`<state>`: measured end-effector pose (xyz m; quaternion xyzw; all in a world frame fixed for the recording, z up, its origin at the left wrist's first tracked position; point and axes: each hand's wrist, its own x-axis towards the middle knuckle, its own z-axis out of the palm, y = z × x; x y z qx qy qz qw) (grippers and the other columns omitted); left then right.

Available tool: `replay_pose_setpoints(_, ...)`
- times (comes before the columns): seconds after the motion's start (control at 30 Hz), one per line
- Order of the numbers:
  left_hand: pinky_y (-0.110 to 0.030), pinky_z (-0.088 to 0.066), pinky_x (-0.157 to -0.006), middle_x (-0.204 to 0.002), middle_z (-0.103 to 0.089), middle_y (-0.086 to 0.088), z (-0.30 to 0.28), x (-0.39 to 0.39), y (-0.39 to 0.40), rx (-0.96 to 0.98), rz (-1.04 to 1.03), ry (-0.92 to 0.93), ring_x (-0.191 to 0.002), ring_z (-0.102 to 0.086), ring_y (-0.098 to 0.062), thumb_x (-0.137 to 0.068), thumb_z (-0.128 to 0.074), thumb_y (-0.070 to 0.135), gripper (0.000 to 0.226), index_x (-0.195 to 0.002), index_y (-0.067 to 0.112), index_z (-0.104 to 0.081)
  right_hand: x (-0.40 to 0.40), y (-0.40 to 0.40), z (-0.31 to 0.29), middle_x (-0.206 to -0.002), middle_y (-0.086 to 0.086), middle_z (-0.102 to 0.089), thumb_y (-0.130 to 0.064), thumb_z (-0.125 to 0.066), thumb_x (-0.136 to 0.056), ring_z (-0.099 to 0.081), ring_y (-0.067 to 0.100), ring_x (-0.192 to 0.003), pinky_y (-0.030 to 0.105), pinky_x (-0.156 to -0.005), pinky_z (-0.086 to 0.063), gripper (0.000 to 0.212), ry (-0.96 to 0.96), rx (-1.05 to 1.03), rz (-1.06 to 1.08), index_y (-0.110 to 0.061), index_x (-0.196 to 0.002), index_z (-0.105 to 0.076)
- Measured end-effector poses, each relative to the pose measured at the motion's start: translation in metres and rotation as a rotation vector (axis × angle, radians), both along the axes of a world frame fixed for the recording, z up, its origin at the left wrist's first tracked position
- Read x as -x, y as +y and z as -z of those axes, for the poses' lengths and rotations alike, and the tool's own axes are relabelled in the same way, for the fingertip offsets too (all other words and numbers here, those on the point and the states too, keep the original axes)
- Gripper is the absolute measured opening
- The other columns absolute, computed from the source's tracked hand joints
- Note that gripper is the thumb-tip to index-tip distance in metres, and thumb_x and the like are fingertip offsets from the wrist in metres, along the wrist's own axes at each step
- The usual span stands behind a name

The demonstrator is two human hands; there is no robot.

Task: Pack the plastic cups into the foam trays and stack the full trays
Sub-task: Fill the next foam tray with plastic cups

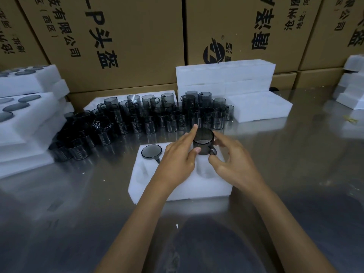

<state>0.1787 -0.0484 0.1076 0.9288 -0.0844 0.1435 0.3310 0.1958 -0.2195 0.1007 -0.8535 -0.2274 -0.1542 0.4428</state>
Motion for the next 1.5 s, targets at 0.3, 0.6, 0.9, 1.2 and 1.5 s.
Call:
replay_pose_setpoints(0.3,-0.03,-0.032,-0.079,-0.072,-0.036,0.02,0.003,-0.005,0.0,-0.055,0.001,0.005,-0.085,-0.044,-0.017,-0.104,-0.046,0.026,0.062,-0.157,0.031,-0.015,0.001,-0.008,-0.002,-0.127,-0.02,-0.053,-0.014,-0.056,-0.089,-0.04,-0.002,-0.122,0.025,-0.101,-0.035,0.061,0.103,-0.026,-0.014,-0.033,-0.146,-0.046)
replay_pose_setpoints(0.6,-0.029,-0.032,-0.089,-0.12,-0.063,-0.009,0.0,-0.001,-0.002,-0.091,-0.023,-0.02,-0.103,-0.043,-0.009,-0.103,-0.048,0.024,0.059,-0.156,0.024,-0.022,-0.006,-0.014,0.002,-0.12,0.004,-0.064,-0.006,-0.042,-0.093,-0.058,0.011,-0.107,0.027,-0.094,-0.047,0.057,0.129,0.04,0.063,-0.037,-0.138,-0.057)
replay_pose_setpoints(0.9,-0.037,0.009,-0.122,-0.152,-0.044,-0.002,0.004,-0.002,-0.002,-0.096,-0.057,0.016,-0.147,-0.02,-0.003,-0.103,-0.04,0.04,0.055,-0.155,0.031,-0.024,-0.005,-0.017,-0.001,-0.127,-0.003,-0.062,-0.005,-0.044,-0.095,-0.055,0.009,-0.112,0.023,-0.084,-0.04,0.05,0.136,0.034,0.065,-0.032,-0.132,-0.064)
replay_pose_setpoints(1.2,-0.042,0.017,-0.12,-0.136,-0.061,0.005,0.003,-0.004,-0.004,0.063,-0.152,-0.006,-0.147,-0.023,-0.002,-0.103,-0.044,0.038,0.042,-0.144,0.032,-0.046,-0.004,-0.013,0.0,-0.118,-0.031,-0.056,-0.001,-0.048,-0.093,-0.039,0.009,-0.134,0.046,-0.113,-0.036,0.048,0.088,0.02,0.059,-0.029,-0.127,-0.068)
replay_pose_setpoints(1.5,-0.041,0.018,-0.12,-0.137,-0.061,0.007,0.003,-0.008,0.0,0.04,-0.159,0.011,-0.148,-0.018,-0.002,-0.101,-0.05,0.037,0.04,-0.14,0.029,-0.051,-0.011,-0.013,0.008,-0.127,-0.013,-0.067,0.002,-0.049,-0.086,-0.04,0.01,-0.132,0.045,-0.112,-0.037,0.048,0.082,-0.018,0.082,-0.025,-0.117,-0.074)
